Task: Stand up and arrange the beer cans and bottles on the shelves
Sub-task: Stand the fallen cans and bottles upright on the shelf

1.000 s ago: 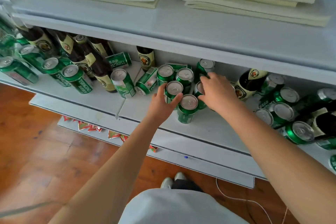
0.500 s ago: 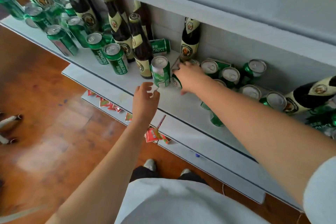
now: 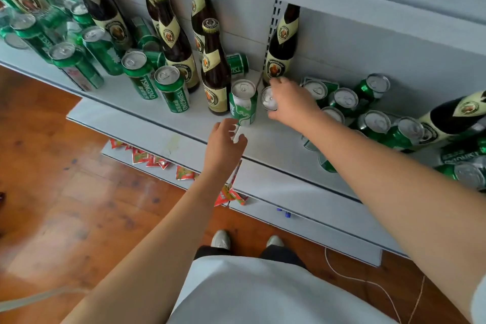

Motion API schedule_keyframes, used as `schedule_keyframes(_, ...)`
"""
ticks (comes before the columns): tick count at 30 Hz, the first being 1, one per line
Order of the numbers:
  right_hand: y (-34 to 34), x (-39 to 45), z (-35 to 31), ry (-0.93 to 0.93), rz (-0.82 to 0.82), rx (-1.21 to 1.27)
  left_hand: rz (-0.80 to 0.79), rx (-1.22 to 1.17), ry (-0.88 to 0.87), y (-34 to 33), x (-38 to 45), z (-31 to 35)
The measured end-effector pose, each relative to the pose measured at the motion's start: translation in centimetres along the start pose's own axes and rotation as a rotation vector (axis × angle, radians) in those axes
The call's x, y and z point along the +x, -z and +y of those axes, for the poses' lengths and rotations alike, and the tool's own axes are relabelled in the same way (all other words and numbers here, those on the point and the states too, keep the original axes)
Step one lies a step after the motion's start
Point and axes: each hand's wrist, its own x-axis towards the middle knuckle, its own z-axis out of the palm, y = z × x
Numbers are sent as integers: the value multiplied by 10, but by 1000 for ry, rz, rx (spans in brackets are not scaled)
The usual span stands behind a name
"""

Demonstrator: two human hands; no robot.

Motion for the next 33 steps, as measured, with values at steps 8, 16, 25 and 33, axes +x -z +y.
schedule_keyframes(8,21,-34,-8,-100,86,233,-101,133,-122,-19,4,12)
schedule_keyframes(16,11,-47,-15,-127,20,256,-25,107,-157,-29,5,16)
schedule_keyframes(25,68,-17,42,-523,460,172,0,463,-205,13,5,62)
schedule_keyframes(33,50,18,96,-704,-211,215,-29,177,-330,-6,62,133)
